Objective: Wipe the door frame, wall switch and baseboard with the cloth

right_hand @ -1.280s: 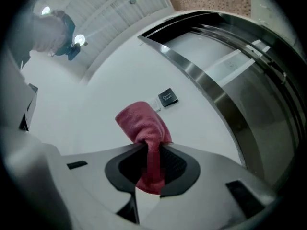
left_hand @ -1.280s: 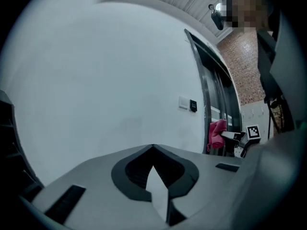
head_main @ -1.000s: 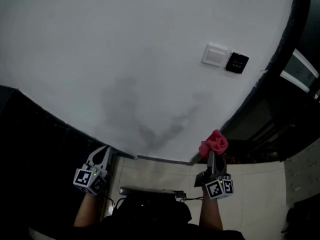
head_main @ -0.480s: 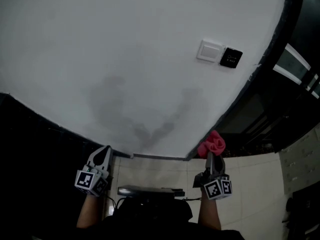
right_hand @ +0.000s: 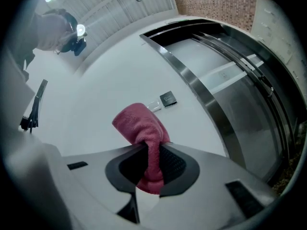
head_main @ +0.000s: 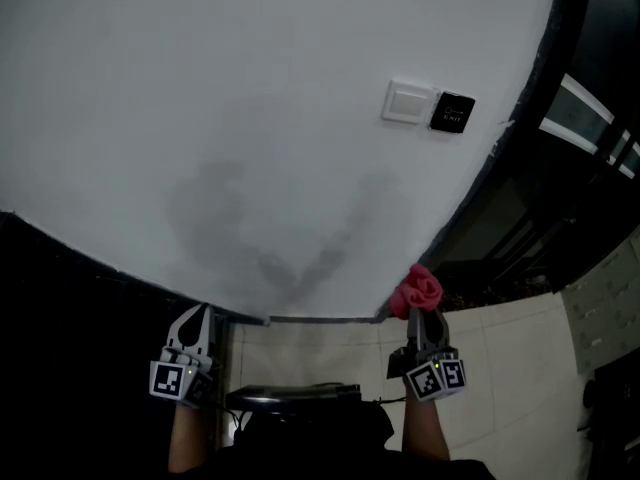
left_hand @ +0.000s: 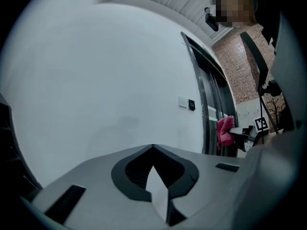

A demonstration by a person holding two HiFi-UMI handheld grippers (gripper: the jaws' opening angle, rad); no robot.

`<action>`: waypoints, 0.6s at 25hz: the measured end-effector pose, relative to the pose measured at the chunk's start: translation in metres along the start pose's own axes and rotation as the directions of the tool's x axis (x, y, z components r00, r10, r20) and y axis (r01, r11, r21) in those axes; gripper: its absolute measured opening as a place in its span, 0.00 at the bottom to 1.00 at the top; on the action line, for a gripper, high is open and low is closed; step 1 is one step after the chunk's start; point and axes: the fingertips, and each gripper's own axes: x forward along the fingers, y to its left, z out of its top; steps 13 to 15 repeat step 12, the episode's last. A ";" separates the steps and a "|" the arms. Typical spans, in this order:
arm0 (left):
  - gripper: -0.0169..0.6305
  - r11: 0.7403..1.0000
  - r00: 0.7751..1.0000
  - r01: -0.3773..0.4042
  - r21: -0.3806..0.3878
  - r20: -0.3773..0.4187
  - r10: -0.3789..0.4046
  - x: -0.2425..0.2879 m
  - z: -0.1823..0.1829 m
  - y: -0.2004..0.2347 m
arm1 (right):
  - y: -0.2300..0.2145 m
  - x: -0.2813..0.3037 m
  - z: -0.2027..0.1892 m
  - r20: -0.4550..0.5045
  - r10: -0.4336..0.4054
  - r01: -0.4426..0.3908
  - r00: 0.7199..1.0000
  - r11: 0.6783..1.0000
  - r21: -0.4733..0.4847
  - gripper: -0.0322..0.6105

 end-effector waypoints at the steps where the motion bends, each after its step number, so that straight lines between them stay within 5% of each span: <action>1: 0.03 1.000 1.000 -0.003 -0.002 0.000 0.003 -0.001 0.001 0.002 | 0.001 0.002 -0.002 -0.004 0.003 -0.003 1.000 1.000 -0.003 0.14; 8: 0.03 0.995 0.999 -0.038 -0.088 0.034 0.041 -0.007 0.010 0.019 | 0.001 0.011 -0.012 -0.019 0.008 -0.008 1.000 1.000 0.001 0.14; 15: 0.03 0.993 0.995 -0.083 -0.085 0.039 0.087 -0.016 0.016 0.030 | -0.005 0.011 -0.011 -0.023 -0.006 0.007 1.000 1.000 0.019 0.14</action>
